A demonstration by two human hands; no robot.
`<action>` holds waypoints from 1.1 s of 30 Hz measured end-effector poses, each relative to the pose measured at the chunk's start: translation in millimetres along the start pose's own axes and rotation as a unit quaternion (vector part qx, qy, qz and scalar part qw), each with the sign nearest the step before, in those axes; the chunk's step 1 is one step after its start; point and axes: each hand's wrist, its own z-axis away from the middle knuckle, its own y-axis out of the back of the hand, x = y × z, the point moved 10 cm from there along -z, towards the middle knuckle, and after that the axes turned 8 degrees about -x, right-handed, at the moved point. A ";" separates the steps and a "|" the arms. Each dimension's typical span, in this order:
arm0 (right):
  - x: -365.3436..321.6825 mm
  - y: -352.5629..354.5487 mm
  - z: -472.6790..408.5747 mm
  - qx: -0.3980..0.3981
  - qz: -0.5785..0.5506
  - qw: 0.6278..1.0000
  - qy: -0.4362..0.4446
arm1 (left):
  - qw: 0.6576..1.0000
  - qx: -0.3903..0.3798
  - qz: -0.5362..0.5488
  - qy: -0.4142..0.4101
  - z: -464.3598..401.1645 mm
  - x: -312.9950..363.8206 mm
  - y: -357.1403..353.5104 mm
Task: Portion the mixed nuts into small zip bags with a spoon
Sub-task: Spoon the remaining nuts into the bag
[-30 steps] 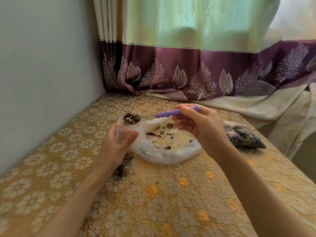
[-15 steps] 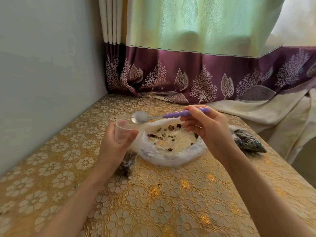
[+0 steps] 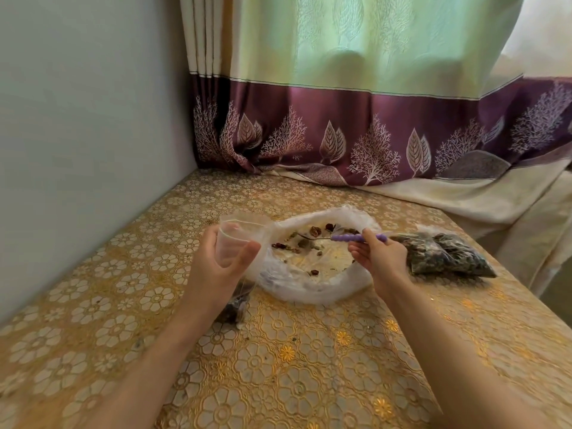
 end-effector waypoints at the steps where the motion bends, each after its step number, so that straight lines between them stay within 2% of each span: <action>1: 3.8 -0.7 -4.2 0.005 0.000 1.000 -0.003 | 1.000 0.000 -0.003 0.001 -0.3 -0.3 0.1; 6: 8.6 6.1 -15.7 0.065 -0.004 0.998 0.015 | 1.000 -0.006 -0.009 0.010 -1.0 -3.3 -0.8; 10: -1.1 16.7 -15.5 0.124 0.043 0.990 0.057 | 1.000 -0.010 -0.003 0.009 -1.2 -3.6 -1.2; 17: -27.1 10.2 -4.3 0.138 0.146 0.965 0.168 | 1.000 -0.015 0.002 0.012 -1.4 -4.5 -2.4; 21: -25.1 7.1 -4.1 0.132 0.172 0.961 0.173 | 1.000 -0.013 0.006 0.010 -1.6 -3.6 -2.5; 27: 3.5 21.4 -18.7 0.124 0.074 0.986 0.085 | 1.000 -0.012 0.005 0.011 -2.0 -3.8 -2.0; 30: 19.3 26.6 -25.2 0.110 -0.026 0.993 0.030 | 1.000 -0.012 0.000 0.010 -1.9 -3.7 -2.2; 33: 24.2 26.5 -26.0 0.099 -0.105 0.989 0.009 | 1.000 -0.013 0.000 0.011 -2.2 -3.9 -2.3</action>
